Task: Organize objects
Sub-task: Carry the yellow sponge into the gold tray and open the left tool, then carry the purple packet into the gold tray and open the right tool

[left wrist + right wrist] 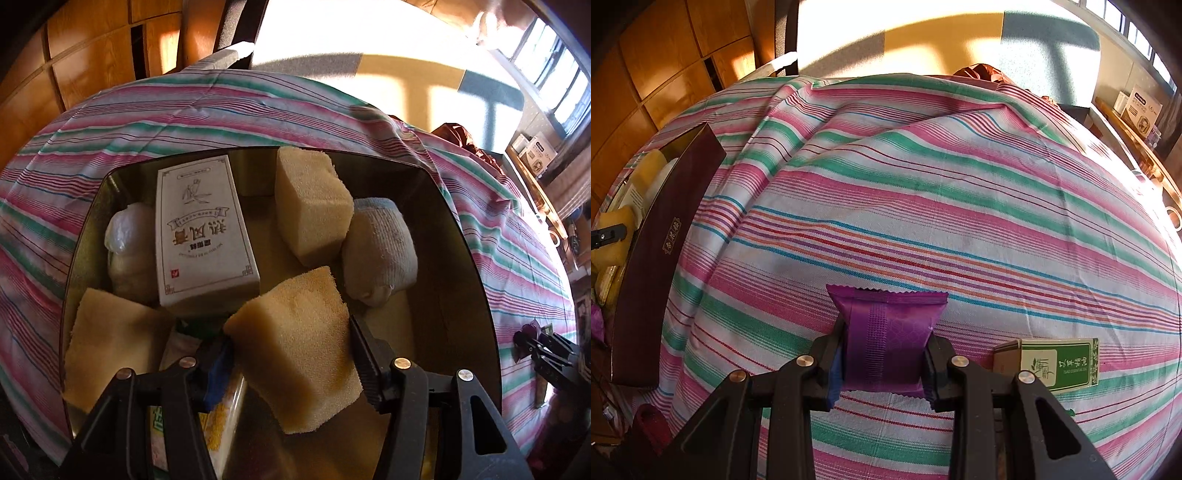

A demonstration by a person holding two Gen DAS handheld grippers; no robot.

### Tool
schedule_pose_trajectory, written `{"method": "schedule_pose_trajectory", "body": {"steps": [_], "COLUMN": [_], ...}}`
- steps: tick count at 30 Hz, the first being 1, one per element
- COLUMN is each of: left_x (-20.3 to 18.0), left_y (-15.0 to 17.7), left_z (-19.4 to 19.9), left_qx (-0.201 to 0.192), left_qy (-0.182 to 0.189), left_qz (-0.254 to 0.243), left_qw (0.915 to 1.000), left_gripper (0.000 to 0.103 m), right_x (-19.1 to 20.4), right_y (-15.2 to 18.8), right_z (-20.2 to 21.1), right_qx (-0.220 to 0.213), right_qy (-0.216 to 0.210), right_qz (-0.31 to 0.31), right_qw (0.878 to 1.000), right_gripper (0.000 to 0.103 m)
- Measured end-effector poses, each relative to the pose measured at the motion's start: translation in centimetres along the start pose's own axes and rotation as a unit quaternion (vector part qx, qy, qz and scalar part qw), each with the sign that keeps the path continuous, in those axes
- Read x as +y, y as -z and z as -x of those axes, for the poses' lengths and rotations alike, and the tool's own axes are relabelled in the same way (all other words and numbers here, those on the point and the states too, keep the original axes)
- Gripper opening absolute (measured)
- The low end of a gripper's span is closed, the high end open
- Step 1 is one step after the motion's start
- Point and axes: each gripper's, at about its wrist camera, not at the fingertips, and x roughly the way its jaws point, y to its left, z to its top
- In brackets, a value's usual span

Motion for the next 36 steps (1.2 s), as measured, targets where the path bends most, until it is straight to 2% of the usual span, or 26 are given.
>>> {"method": "schedule_pose_trajectory", "body": {"steps": [4,6,9,13,15,20,25,32,36], "left_x": [0.3,0.0,-0.1,-0.2,-0.2,0.1,0.7,1.4,2.0], "left_y": [-1.0,-0.9,-0.5,0.4,1.1,3.0,5.1,7.1,7.9], "left_z": [-1.6,-1.6,-0.9,0.7,2.1,6.3,9.9,12.2,12.5], "left_qx": [0.022,0.016,0.006,-0.019,-0.044,-0.114,-0.163,-0.188,-0.187], "left_qy": [0.004,-0.016,-0.017,-0.036,-0.05,-0.078,-0.089,-0.089,-0.084], "left_qz": [0.017,0.009,0.007,-0.006,-0.009,-0.016,-0.021,-0.022,-0.015], "left_qw": [0.9996,0.9997,0.9998,0.9992,0.9977,0.9903,0.9824,0.9779,0.9787], "left_gripper": [0.062,0.068,0.077,0.078,0.078,0.078,0.08,0.082,0.082], "right_x": [0.0,0.0,0.1,0.2,0.2,0.4,0.5,0.6,1.9], "right_y": [0.0,0.0,-0.1,-0.1,-0.1,0.0,0.1,0.0,-0.4], "right_z": [0.0,0.0,0.0,0.0,0.0,0.0,0.0,0.2,1.3], "right_qx": [0.0,0.0,-0.001,-0.002,-0.003,-0.006,-0.01,-0.006,-0.018], "right_qy": [0.0,0.0,0.001,0.003,0.004,0.008,0.014,0.025,0.004], "right_qz": [0.0,0.0,0.0,-0.001,-0.002,-0.001,0.004,-0.023,-0.045], "right_qw": [1.0,1.0,1.0,1.0,1.0,1.0,1.0,0.999,0.999], "right_gripper": [0.033,0.033,0.033,0.033,0.033,0.033,0.033,0.033,0.033]}}
